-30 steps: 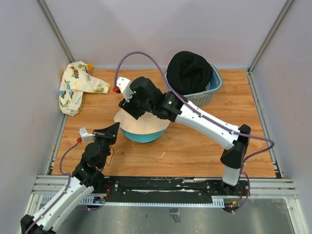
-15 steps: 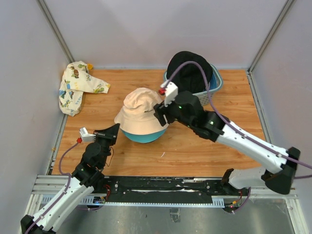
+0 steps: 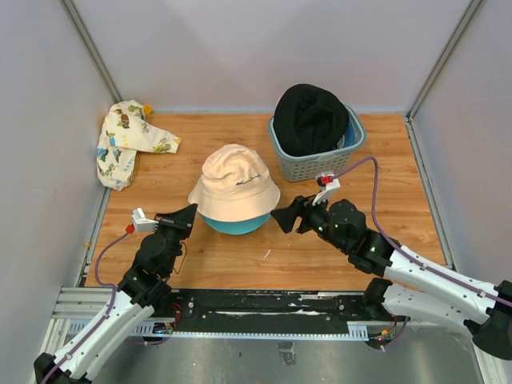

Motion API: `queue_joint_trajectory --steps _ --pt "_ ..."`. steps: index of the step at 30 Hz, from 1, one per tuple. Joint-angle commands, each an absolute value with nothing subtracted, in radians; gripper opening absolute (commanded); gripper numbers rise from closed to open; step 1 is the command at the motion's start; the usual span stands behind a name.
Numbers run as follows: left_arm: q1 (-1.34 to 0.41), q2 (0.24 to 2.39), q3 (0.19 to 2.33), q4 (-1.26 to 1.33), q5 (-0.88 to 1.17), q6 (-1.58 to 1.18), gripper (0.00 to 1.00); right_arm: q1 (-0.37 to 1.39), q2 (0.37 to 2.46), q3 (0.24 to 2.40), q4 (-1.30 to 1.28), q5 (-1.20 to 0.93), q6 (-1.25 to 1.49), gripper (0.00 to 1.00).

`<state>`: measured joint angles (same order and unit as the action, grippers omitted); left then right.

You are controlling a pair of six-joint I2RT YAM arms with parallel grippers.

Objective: Stack the hats
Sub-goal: Stack the hat on the hat.

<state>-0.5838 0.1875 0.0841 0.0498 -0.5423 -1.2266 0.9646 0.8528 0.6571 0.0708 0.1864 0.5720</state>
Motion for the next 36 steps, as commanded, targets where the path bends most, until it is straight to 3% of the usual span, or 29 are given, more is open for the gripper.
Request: queue_joint_trajectory --steps 1,15,29,33,36 --pt "-0.578 0.181 0.112 0.028 -0.56 -1.162 0.0 0.949 0.791 0.531 0.33 0.172 0.825 0.7" --pt "-0.579 0.184 0.109 0.044 -0.536 -1.124 0.0 0.95 0.896 0.403 0.582 0.1 1.163 0.75" --pt "-0.578 0.203 0.107 0.055 -0.528 -1.1 0.0 0.95 1.082 0.407 0.805 0.027 1.251 0.74" --pt "-0.578 0.21 0.105 0.058 -0.525 -1.099 0.0 0.95 1.13 0.423 0.839 0.026 1.261 0.7" --pt "-0.578 0.21 0.103 0.056 -0.525 -1.098 0.01 0.95 1.174 0.424 0.888 0.032 1.268 0.58"
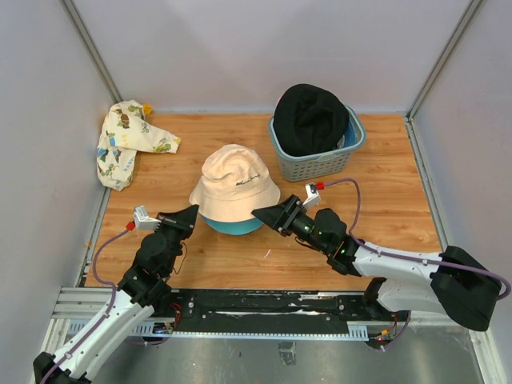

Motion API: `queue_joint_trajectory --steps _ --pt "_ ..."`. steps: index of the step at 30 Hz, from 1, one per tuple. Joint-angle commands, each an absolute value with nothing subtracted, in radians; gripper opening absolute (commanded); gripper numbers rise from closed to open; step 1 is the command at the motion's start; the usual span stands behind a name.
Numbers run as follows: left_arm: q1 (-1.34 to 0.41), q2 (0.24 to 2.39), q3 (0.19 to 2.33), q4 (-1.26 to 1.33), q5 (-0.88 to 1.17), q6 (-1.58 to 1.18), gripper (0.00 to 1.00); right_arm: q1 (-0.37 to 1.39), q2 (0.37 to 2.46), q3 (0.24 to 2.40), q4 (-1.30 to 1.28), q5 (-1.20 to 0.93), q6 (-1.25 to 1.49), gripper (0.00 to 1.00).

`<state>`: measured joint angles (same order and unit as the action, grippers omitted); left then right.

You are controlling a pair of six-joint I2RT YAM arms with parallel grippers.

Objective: Stack the hats
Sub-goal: Stack the hat on the hat.

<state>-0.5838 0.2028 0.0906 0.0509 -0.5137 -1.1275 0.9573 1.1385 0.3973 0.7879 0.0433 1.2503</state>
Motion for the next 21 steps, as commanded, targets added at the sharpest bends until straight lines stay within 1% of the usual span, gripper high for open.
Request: queue_joint_trajectory --steps 1,6,9,14,21 --pt "-0.579 0.21 0.104 0.053 -0.526 -1.098 0.0 0.95 1.185 0.423 0.9 0.034 1.269 0.52" --pt "-0.578 0.202 0.106 0.04 -0.529 -1.094 0.01 0.95 1.208 0.413 0.909 0.04 1.267 0.19" --pt "-0.579 0.201 0.103 0.036 -0.53 -1.096 0.0 0.949 1.198 0.393 0.904 0.046 1.266 0.07" --pt "-0.578 0.201 0.098 0.025 -0.531 -1.11 0.01 0.95 1.169 0.354 0.855 0.057 1.263 0.01" --pt "-0.579 0.22 0.095 -0.008 -0.532 -1.138 0.0 0.948 1.236 0.323 0.884 0.038 1.273 0.01"
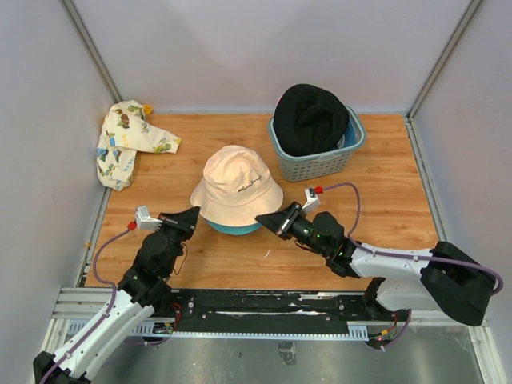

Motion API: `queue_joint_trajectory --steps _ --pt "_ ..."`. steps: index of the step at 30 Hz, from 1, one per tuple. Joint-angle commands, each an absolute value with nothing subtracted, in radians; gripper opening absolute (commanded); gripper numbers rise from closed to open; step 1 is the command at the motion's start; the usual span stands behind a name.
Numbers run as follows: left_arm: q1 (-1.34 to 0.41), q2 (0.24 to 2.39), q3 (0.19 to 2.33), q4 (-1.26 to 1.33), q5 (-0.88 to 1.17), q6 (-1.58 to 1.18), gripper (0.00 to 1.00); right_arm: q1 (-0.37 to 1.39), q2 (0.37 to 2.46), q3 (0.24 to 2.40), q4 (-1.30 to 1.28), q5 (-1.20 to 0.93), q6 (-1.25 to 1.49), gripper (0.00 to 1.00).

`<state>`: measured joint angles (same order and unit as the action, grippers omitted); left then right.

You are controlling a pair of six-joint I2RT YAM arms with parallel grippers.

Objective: Stack the hats
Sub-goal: Stack the hat on the hat.

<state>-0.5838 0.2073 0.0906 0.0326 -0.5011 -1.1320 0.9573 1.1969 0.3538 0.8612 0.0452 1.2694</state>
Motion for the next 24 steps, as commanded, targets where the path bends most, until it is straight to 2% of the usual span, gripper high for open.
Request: queue_joint_trajectory --steps 1,11,24 --pt "-0.578 0.223 0.095 -0.012 -0.533 -1.141 0.01 0.948 1.252 0.319 0.896 0.035 1.277 0.01" --pt "-0.579 0.23 0.104 -0.07 -0.561 -1.157 0.01 0.947 1.41 0.299 1.017 0.014 1.293 0.0" --pt "-0.578 0.296 0.095 -0.09 -0.555 -1.188 0.01 0.935 1.491 0.301 1.033 0.01 1.291 0.01"
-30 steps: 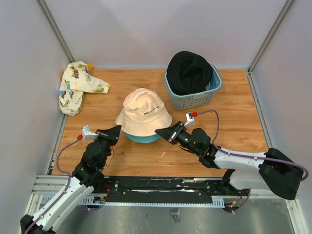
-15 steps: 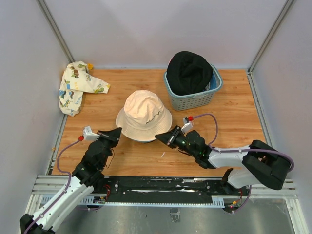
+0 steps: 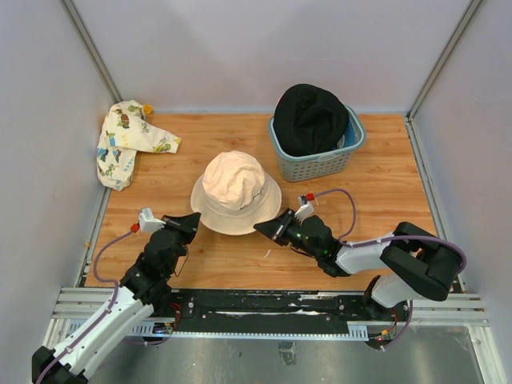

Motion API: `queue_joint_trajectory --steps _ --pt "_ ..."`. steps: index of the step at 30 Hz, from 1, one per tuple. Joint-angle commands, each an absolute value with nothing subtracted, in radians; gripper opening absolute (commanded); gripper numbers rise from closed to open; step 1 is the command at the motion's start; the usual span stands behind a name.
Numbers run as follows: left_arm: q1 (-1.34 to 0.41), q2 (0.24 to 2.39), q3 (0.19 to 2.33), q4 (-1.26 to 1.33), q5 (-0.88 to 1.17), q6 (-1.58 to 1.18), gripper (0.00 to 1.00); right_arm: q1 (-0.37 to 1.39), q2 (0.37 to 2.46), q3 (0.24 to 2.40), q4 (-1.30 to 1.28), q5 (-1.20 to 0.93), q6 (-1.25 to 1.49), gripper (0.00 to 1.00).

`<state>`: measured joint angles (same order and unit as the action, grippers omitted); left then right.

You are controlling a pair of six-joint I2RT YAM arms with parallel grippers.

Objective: Stack the hats
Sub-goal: Stack the hat on the hat.

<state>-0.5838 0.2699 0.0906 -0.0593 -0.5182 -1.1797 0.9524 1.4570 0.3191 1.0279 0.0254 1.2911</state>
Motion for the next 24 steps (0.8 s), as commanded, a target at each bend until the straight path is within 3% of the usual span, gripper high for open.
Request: queue_joint_trajectory --steps 1,24 --pt "-0.579 0.302 0.095 -0.088 -0.554 -1.189 0.01 0.934 1.498 0.302 1.037 0.01 1.292 0.01" --pt "-0.578 0.343 0.081 -0.112 -0.56 -1.2 0.0 0.908 1.532 0.297 1.031 -0.002 1.297 0.01"
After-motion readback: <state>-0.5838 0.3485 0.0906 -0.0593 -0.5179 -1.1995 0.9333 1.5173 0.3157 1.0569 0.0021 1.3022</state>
